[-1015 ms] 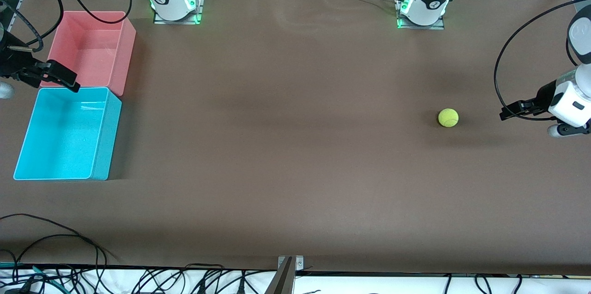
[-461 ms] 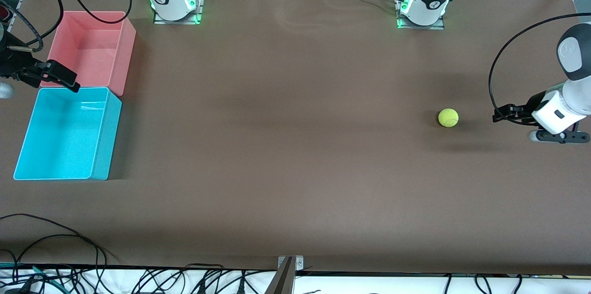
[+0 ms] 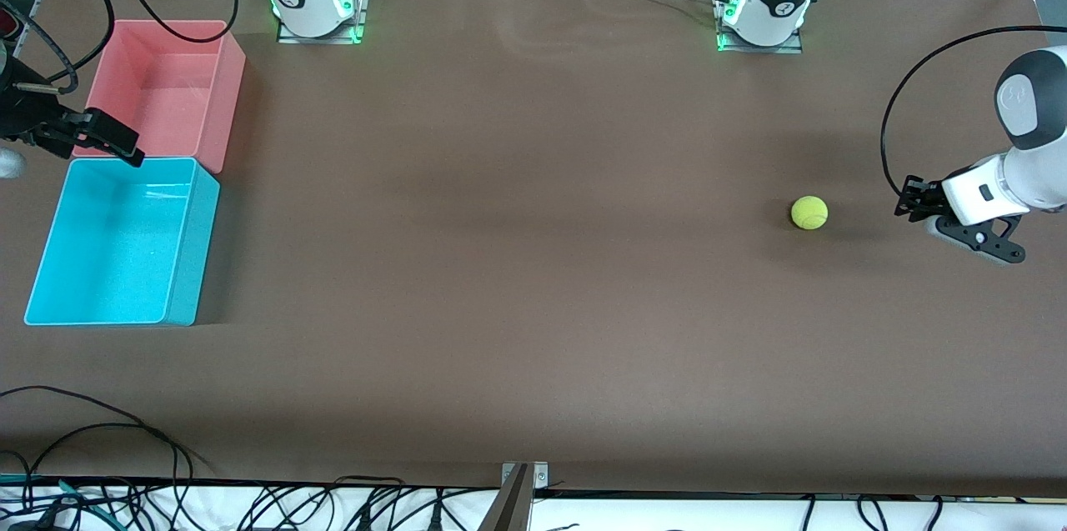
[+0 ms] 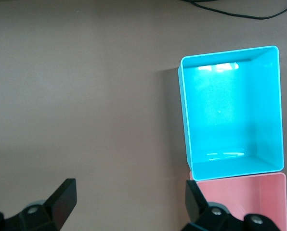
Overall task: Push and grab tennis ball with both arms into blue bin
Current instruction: 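Lower the left gripper beside the tennis ball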
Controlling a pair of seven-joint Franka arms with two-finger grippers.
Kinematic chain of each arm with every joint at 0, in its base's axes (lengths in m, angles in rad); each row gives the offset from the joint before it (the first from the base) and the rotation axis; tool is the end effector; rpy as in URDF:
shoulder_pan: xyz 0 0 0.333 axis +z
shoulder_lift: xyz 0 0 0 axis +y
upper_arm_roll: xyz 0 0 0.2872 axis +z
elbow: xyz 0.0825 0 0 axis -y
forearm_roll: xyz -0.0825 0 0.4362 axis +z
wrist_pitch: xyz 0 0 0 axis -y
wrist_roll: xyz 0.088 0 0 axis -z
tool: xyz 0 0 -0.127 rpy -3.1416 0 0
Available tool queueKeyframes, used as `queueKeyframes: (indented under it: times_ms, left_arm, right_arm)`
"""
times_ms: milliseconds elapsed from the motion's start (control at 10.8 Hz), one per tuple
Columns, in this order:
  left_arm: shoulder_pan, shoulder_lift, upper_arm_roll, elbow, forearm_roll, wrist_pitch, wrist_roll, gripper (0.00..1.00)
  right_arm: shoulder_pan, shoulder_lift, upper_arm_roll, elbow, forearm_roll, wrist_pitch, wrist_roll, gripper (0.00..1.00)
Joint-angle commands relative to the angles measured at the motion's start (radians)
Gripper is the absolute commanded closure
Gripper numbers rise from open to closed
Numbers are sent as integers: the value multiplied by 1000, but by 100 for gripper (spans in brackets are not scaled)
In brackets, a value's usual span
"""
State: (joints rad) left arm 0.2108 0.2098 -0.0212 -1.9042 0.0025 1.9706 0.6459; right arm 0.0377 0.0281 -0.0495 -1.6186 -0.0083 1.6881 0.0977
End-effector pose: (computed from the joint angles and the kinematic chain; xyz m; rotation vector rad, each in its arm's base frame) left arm 0.6142 0.1182 0.3036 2.9949 -0.6970 -0.2004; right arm 0.6249 -0.0080 0.5437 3.1284 -0.1701 0.0655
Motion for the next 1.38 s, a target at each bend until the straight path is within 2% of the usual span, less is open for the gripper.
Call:
queueKeyframes:
  times_ms: [0, 369, 738, 1015, 1292]
  left_arm:
    - [12, -10, -2, -67, 20, 86, 214, 89]
    - [12, -10, 0, -110, 22, 120, 429, 100]
    - [24, -15, 0, -215, 24, 285, 806, 100]
    - [13, -30, -2, -251, 108, 315, 868, 100]
    - [15, -30, -3, -314, 108, 393, 896, 100]
  right_arm:
    - [-1, 4, -1, 20, 7, -5, -1, 0]
    - [-1, 4, -1, 20, 7, -5, -3, 0]
    - [-1, 6, 0, 20, 7, -5, -1, 0]
    - [-1, 6, 0, 20, 7, -5, -1, 0]
    - [-1, 6, 0, 20, 7, -5, -1, 0]
